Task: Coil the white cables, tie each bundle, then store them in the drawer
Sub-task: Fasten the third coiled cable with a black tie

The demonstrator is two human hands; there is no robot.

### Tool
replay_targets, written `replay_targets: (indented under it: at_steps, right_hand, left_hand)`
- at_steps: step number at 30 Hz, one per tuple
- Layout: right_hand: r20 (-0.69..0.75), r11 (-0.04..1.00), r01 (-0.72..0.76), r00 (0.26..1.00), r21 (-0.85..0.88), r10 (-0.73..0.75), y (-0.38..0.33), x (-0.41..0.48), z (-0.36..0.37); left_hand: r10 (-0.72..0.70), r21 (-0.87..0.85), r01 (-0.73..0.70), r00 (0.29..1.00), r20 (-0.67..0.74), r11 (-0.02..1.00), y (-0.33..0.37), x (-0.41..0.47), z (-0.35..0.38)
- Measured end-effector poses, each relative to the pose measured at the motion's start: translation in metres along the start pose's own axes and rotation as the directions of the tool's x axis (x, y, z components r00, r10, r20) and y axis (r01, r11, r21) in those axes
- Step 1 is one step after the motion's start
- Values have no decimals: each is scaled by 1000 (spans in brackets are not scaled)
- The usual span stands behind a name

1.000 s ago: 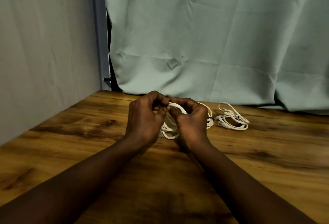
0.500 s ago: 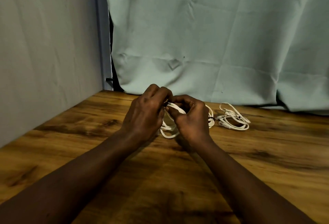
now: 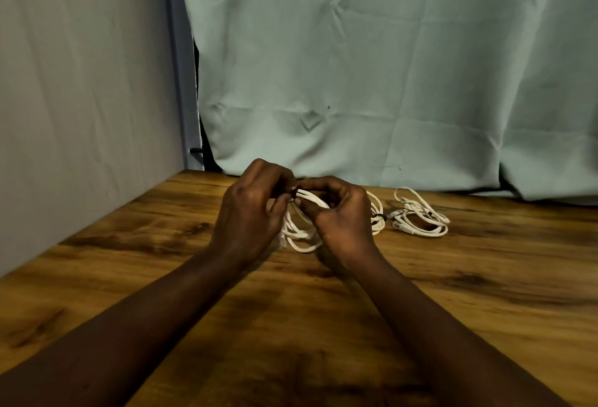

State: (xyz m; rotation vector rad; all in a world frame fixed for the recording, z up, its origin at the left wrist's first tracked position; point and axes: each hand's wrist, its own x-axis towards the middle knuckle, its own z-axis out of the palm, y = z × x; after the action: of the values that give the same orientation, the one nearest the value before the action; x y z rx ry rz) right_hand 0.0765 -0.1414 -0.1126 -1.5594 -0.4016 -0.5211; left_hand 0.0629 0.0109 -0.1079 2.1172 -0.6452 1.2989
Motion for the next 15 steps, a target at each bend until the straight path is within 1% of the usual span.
replay_targets:
  at_steps: [2,3,8,12,15]
  right_hand:
    - [-32,998,-11,999,55,13,1,2,-1]
    - [-44,997,-3,999,72,6,1,2,-1]
    - [-91,994,34,996,101,-25,3,-3,6]
    - [-124,996,27,992,90,-16,9,-1,6]
    - [-126,995,28,992,94,-16,9,-1,5]
  left_hand:
    - [-166,-91,160,984,-62,983,2,0,3]
    - [-201,-87,194,977,-77,977,1,1,4]
    - [-229,7,229,973,-36,973,3,2,2]
    - [-215,-60,218,975,48,974,1,2,4]
    - [-282,-113,287,958,54,951,1,2,7]
